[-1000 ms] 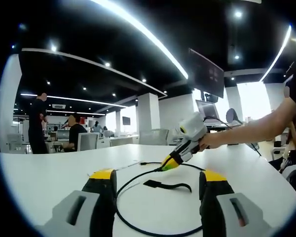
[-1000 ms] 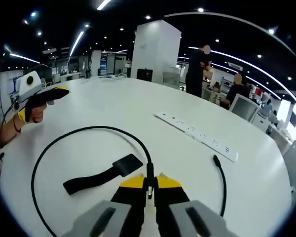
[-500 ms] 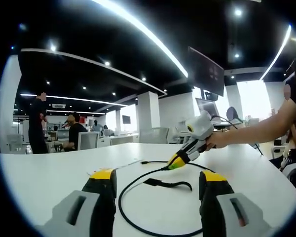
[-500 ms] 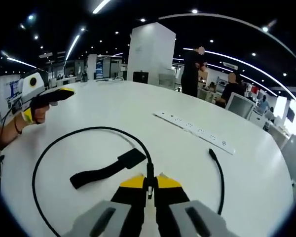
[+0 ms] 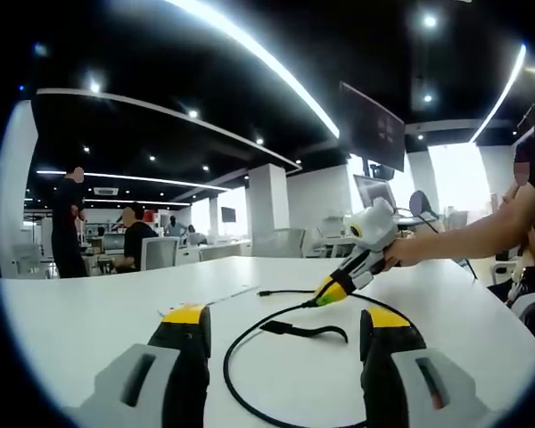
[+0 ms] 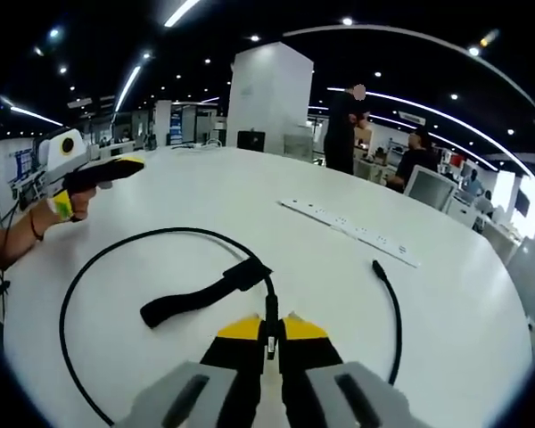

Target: Find the charging cable on the desk, coil it up and secure with Velcro.

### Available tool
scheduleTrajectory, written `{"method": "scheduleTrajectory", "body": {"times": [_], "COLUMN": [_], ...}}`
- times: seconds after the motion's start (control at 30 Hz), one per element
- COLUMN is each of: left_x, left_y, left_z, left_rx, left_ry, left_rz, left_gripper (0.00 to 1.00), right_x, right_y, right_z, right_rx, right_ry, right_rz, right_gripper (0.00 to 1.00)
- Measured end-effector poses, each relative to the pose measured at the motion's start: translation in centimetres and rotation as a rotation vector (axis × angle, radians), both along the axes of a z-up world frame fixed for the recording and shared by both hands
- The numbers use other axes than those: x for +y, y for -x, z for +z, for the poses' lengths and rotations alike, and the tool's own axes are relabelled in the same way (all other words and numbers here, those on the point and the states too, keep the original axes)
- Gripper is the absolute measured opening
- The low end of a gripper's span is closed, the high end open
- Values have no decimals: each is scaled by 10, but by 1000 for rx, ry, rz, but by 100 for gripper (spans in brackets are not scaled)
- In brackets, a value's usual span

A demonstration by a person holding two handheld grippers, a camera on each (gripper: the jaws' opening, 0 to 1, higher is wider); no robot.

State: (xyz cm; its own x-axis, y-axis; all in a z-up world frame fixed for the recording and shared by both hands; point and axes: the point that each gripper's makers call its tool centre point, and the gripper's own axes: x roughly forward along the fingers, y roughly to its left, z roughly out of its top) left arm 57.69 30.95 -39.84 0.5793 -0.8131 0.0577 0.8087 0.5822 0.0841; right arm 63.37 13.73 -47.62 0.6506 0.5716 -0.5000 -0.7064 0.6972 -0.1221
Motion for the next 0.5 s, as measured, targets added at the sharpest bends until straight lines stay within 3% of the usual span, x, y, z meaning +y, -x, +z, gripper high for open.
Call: {"method": "scheduleTrajectory", "body": {"times": [0.5], "left_x": [0], "left_y": [0], "left_z": [0], "left_rx": [0], "left_ry": [-2], "left_rz": [2], "left_gripper": [68], "right_x": [-6], "right_y": [18], "right_z": [-2], "right_rx": [-10], "right_ry": [-29], "right_rz": [-23], "right_gripper": [8]}}
